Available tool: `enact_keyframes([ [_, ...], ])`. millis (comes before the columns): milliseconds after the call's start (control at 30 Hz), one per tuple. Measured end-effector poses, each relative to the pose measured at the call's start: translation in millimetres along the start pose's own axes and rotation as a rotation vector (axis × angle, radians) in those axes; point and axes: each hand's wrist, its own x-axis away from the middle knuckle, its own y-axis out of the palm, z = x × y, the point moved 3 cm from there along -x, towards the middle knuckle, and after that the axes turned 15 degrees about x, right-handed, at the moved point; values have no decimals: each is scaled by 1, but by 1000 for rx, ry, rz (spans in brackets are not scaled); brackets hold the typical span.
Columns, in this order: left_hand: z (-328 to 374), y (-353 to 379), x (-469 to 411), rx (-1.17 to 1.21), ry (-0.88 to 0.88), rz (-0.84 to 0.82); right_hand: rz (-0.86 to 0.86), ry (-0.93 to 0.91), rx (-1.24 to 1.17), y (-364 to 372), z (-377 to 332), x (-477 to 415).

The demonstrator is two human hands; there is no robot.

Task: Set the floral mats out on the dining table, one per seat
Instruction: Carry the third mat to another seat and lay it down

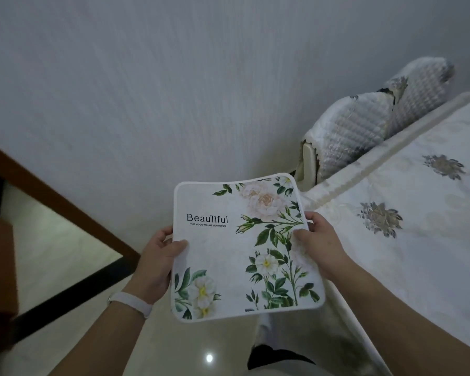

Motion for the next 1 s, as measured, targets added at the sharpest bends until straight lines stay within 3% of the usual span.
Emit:
enact_keyframes([
  [200,46,64,-97,-32,46,-54,84,-22,-14,-27,-56,-89],
  [433,59,131,-171,-60,-15,-133,189,8,-50,-66,-76,-139],
  [800,72,233,-314,-97,-141,-368,444,100,-111,-99,-108,-218],
  [1000,121,285,-410,-132,-186,-533,582,153,-179,-87,-153,-276],
])
